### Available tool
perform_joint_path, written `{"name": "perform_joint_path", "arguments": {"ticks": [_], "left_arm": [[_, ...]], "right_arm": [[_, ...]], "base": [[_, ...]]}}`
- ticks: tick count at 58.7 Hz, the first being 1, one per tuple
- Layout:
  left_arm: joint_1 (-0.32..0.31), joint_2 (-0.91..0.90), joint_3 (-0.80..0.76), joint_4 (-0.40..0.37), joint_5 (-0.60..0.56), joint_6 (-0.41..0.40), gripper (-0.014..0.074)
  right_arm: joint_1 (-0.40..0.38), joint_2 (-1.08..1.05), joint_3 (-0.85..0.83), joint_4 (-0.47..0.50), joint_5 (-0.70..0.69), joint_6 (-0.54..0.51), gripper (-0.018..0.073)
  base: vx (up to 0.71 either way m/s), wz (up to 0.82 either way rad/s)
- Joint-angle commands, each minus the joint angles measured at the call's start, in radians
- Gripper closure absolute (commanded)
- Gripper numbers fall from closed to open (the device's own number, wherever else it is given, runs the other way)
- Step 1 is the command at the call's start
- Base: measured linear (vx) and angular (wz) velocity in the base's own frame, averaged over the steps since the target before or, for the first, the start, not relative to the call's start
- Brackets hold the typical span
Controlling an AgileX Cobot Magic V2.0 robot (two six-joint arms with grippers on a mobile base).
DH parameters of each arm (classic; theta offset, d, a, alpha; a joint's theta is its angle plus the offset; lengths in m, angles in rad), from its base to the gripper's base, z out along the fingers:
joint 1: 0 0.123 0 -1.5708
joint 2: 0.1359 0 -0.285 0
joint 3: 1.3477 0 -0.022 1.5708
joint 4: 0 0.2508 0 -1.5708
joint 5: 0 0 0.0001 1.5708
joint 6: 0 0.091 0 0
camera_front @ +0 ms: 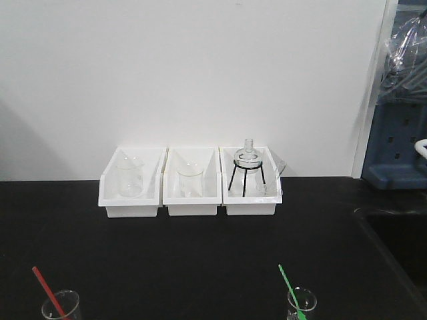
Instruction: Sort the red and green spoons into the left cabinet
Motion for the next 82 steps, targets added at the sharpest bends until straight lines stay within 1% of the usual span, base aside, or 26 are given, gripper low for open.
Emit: {"name": "perform_joint_path", "arguments": {"ticks": [1,7,11,14,25,33,39,47,52,58,63,66,75,79,82], "left_arm": [[-0.002,0.036,-0.076,0.001,-0.005,0.000,0.0603],[-0.002,0.105,-0.093,0.031,0.032,0.000,0.0603],[-0.002,0.169,-0.093,0.044,0.050,-0.001,0.0603],[-0.002,0.196,-0.093,0.041,0.048,-0.001,0.0603],[-0.002,0.290,-0.093,0.041,0.047,-0.003,0.0596],[-0.002,0.321,-0.093,0.041,0.052,-0.003,0.0563],[-0.002,0.329,-0.093,0.041,0.052,-0.003,0.0514],[-0.002,0.330,-0.093,0.041,0.063,-0.003,0.0421],[-0.002,0.330,-0.093,0.041,0.095,-0.003,0.0351],[-0.002,0.330,-0.093,0.041,0.141,-0.003,0.0267],[-0.002,0.331,-0.090,0.041,0.156,-0.003,0.0225],[-0.002,0.339,-0.085,0.041,0.141,-0.003,0.0204],[-0.002,0.410,-0.046,0.041,0.008,-0.005,0.0183],[-0.002,0.464,-0.030,0.041,-0.033,-0.013,0.0183],[-0.002,0.514,-0.022,0.041,-0.060,-0.013,0.0183]], "right_arm": [[-0.004,0.037,-0.079,0.001,0.007,-0.008,0.0564],[-0.004,0.117,-0.137,-0.017,0.099,-0.018,0.0560],[-0.004,0.182,-0.157,-0.055,0.136,-0.053,0.0558],[-0.004,0.229,-0.158,-0.064,0.135,-0.070,0.0557],[-0.004,0.346,-0.158,-0.063,0.117,-0.070,0.0539],[-0.004,0.400,-0.158,-0.063,0.111,-0.070,0.0498],[-0.004,0.424,-0.158,-0.064,0.110,-0.070,0.0444],[-0.004,0.448,-0.158,-0.064,0.112,-0.070,0.0354],[-0.004,0.464,-0.158,-0.064,0.110,-0.071,0.0281],[-0.004,0.486,-0.158,-0.074,0.093,-0.069,0.0213],[-0.004,0.513,-0.158,-0.075,0.055,-0.065,0.0178],[-0.004,0.539,-0.158,-0.074,0.010,-0.063,0.0171],[-0.003,0.652,-0.158,-0.103,-0.124,-0.060,0.0170],[-0.003,0.715,-0.158,-0.145,-0.162,-0.053,0.0170],[-0.003,0.769,-0.158,-0.212,-0.196,-0.045,0.0170]], "base": [[0.00,0.00],[0.00,0.00],[0.00,0.00],[0.00,0.00],[0.00,0.00],[0.00,0.00],[0.00,0.00],[0.00,0.00],[0.00,0.00],[0.00,0.00],[0.00,0.00],[0.00,0.00],[0.00,0.00],[0.00,0.00],[0.00,0.00]]}}
